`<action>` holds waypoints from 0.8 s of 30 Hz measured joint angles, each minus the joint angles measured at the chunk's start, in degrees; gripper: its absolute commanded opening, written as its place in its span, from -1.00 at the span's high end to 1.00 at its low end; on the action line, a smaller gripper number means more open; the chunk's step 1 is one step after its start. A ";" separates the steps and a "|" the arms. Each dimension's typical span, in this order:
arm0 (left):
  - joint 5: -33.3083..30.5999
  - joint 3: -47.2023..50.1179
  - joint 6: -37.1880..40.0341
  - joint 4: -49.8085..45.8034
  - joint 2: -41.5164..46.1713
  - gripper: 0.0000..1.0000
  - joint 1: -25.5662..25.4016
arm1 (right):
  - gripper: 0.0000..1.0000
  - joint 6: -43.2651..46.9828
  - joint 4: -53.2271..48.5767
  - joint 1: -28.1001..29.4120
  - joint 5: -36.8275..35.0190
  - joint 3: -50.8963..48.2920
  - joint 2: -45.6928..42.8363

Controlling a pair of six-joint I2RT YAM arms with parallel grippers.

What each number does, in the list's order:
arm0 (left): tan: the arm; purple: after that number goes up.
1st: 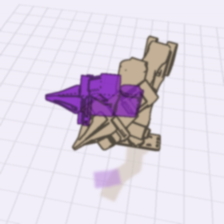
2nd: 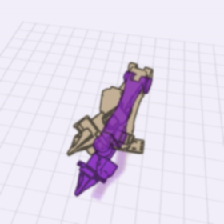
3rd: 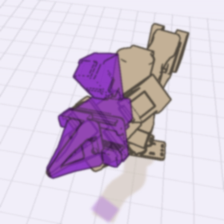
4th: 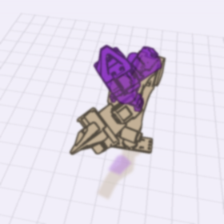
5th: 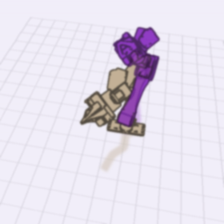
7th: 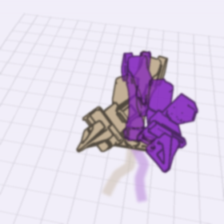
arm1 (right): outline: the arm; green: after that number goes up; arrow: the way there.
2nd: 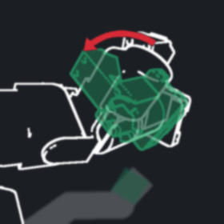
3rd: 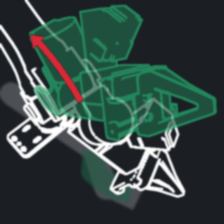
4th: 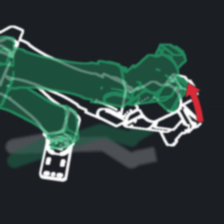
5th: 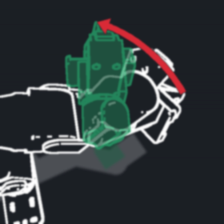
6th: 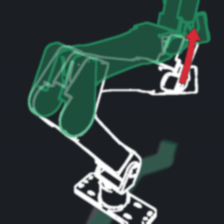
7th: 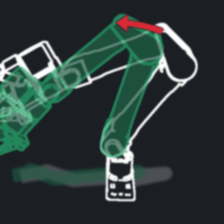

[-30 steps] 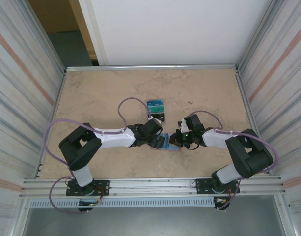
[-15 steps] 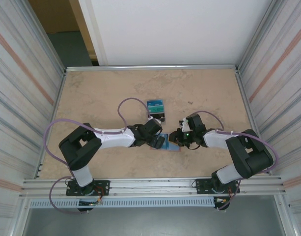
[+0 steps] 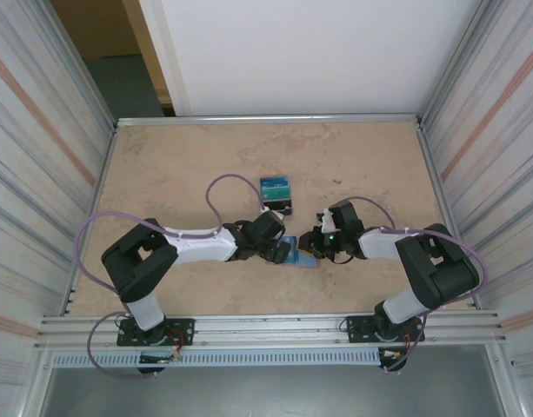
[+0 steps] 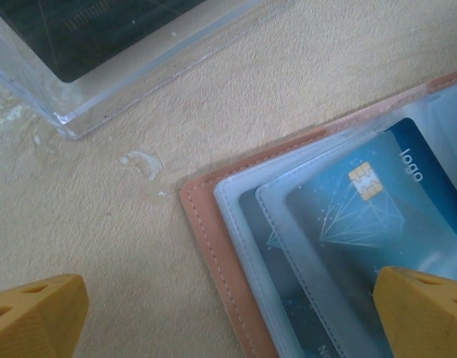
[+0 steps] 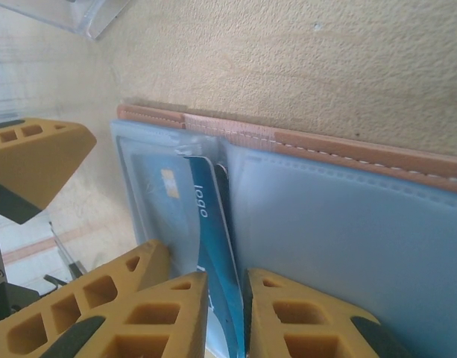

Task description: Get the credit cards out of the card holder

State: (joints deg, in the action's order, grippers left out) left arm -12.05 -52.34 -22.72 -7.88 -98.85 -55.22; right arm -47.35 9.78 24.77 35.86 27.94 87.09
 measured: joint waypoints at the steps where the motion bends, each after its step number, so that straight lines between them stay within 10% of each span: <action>1: 0.09 0.24 0.00 -0.20 0.31 -0.97 -0.02 | 0.58 0.00 -0.20 0.00 -0.04 0.07 0.00; 24: 0.35 1.86 -0.22 -4.76 3.37 -0.97 0.44 | 0.70 0.44 -3.93 2.75 -1.05 2.60 1.46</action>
State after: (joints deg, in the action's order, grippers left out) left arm -11.70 -50.48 -22.94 -12.64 -95.48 -54.78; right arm -46.92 5.85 27.53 34.81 30.55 88.55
